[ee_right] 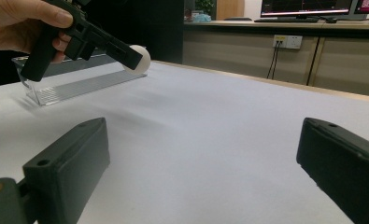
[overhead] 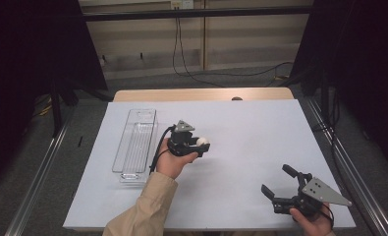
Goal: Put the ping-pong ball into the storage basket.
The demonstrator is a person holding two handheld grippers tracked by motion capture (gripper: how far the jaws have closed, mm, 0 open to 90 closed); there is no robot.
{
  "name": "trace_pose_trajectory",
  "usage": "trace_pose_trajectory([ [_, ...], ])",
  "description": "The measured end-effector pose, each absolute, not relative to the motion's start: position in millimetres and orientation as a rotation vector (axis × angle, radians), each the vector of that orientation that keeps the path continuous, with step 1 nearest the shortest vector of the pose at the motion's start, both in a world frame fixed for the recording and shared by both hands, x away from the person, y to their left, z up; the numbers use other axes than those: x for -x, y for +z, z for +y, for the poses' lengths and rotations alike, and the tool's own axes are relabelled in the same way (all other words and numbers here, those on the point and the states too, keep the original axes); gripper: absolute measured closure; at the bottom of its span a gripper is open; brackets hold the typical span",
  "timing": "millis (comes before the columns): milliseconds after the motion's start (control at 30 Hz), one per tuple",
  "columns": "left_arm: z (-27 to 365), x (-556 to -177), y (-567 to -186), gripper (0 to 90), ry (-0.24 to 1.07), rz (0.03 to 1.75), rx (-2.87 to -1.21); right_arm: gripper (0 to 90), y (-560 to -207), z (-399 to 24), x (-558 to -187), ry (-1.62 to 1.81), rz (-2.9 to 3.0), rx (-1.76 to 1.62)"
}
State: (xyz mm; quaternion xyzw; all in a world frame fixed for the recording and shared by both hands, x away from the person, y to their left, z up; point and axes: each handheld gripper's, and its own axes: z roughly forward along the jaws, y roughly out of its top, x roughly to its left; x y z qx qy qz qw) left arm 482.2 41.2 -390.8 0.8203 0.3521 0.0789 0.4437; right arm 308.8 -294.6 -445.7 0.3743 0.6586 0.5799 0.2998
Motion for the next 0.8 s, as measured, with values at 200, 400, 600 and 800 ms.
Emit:
trace_pose_trajectory([
  [200,42.4,-482.4,-390.0,51.2,0.198,0.879,-2.032,2.1,-445.8,-294.7,-308.9,1.54,1.749,-0.994],
  [400,44.2,-482.3,-389.1,51.2,0.196,0.884,-2.035,2.2,-445.7,-294.6,-308.8,1.539,1.748,-0.994],
  [600,46.0,-482.8,-387.9,51.2,0.2,0.886,-2.037,2.2,-445.5,-294.5,-308.8,1.542,1.744,-0.997],
  [800,47.1,-482.8,-387.3,51.2,0.202,0.896,-2.034,2.2,-445.5,-294.5,-308.8,1.543,1.744,-0.998],
])
